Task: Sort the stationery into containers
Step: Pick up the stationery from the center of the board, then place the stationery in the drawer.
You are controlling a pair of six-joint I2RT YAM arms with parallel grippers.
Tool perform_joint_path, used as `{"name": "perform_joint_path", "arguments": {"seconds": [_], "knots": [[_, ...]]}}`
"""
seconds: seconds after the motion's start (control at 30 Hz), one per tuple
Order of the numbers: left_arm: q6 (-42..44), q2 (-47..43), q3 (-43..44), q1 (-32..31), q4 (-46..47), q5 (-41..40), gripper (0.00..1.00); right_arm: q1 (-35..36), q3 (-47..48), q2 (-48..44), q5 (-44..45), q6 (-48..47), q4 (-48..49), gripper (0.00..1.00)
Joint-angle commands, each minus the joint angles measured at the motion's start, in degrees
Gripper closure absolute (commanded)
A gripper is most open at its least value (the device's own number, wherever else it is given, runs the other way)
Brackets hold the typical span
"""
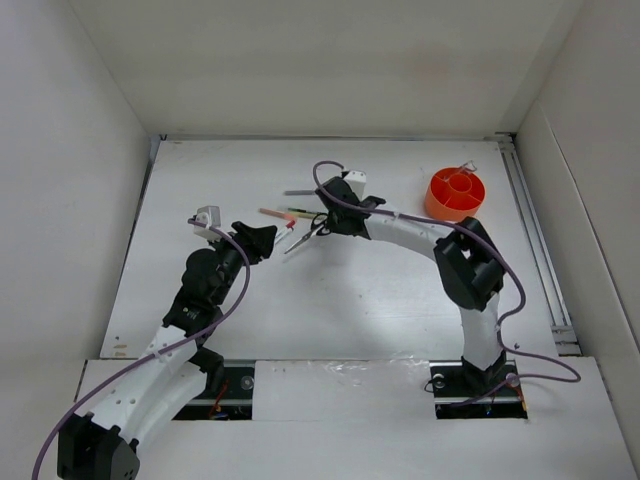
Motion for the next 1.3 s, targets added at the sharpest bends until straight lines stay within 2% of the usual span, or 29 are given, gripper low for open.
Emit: {"name": "perform_joint_path", "arguments": {"seconds": [0.0,0.07,0.37,0.53,0.67,0.87,1.0,1.27], "knots": [[0.4,-0.8,0.7,-0.2,1.9,0.2,0.48,-1.3,-0.1,-5.6,6.8,-0.7,-1.7,1.0],[0.4,-0.8,0.7,-0.2,1.9,0.2,0.48,-2.6,-1.2,-7.6,9.5,0.0,-1.7,1.0],[0.4,-0.9,0.7,-0.2,3.0,3.2,0.48,-19.9,-2.4,-22.7,14.0,1.8,-3.2,1.0],[0.4,-1.4,0.7,-0.2,4.1,5.9,0.48,-25.9,7.0,-20.2,21.7,0.0,-8.3,1.0],[0.4,-0.8,0.7,-0.2,4.8,7.1,0.48,-30.4,20.5,-14.7,29.1,0.0,-18.1,1.0],[0.4,0.5,1.2,-0.2,4.8,7.6,0.47,-32.8,28.5,-11.1,39.9,-0.6,-25.7,1.0],[0.4,0.5,1.2,-0.2,4.8,8.2,0.47,-33.3,24.6,-12.3,46.6,-0.6,-27.5,1.0],[-0.2,-0.9,0.7,-0.2,6.0,9.8,0.47,-39.6,16.7,-15.0,47.1,-0.6,-27.5,1.0]]}}
